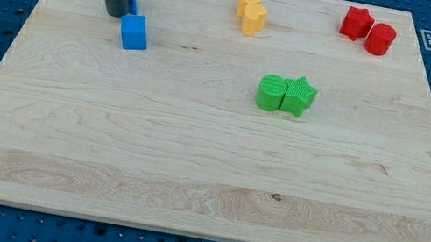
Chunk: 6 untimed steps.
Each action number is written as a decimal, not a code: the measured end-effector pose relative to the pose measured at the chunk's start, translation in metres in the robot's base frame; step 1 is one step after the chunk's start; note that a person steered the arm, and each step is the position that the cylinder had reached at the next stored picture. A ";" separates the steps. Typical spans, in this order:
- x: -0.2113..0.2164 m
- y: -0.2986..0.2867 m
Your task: Point at the blue cube
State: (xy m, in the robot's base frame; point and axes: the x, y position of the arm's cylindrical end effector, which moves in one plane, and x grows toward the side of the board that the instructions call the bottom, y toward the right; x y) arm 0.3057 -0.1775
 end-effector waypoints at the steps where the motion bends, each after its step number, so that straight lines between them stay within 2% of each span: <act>1: -0.009 0.024; 4: -0.071 0.025; 5: -0.057 0.047; 6: -0.013 0.047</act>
